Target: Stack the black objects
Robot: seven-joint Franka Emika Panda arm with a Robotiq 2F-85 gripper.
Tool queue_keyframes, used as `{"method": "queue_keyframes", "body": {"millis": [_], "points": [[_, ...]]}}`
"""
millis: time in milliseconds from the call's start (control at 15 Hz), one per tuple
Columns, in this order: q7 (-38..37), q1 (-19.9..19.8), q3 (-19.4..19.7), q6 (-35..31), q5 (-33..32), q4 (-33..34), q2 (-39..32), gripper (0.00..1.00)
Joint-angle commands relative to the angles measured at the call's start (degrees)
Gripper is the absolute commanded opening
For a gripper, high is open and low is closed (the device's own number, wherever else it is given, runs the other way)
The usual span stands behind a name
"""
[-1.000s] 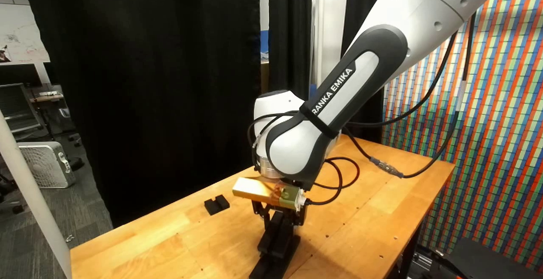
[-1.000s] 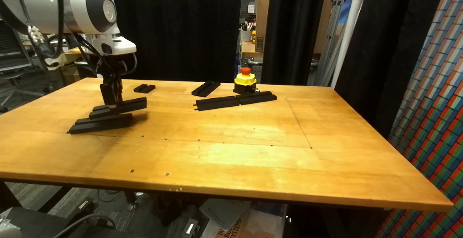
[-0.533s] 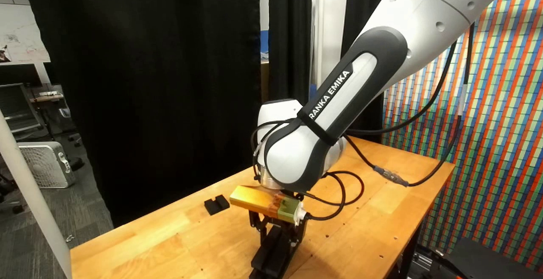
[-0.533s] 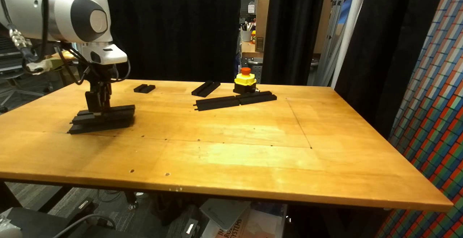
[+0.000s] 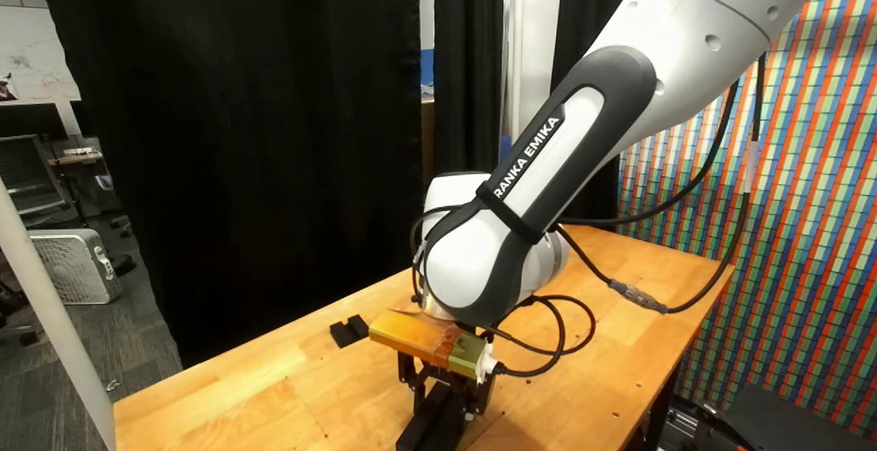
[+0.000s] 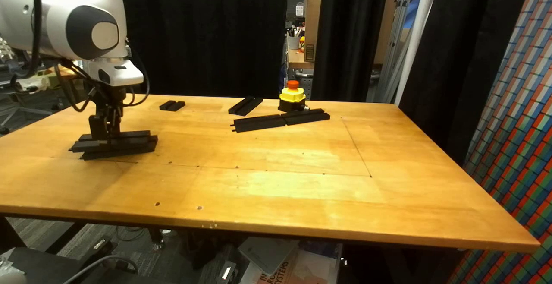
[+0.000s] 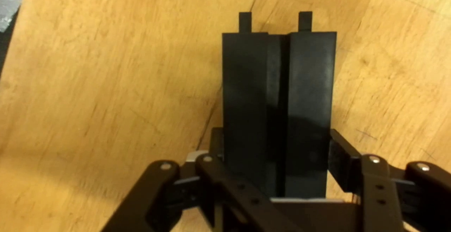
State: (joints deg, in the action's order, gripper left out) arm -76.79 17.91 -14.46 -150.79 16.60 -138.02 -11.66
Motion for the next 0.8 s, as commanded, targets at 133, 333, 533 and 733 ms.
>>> {"method": "queue_keyframes", "body": {"millis": [133,333,533,733], "points": [[2.02,-0.28,-0.17,-4.03,1.88,-1.49,0.86,0.45],[1.83,-0.23,0.2,-3.7,1.05,-1.34,0.78,0.45],[2.16,-0.29,0.24,-2.13,1.06,-1.07,0.75,0.45],[2.24,-0.24,0.32,-1.89,0.91,-1.25,0.86,0.45]]}}
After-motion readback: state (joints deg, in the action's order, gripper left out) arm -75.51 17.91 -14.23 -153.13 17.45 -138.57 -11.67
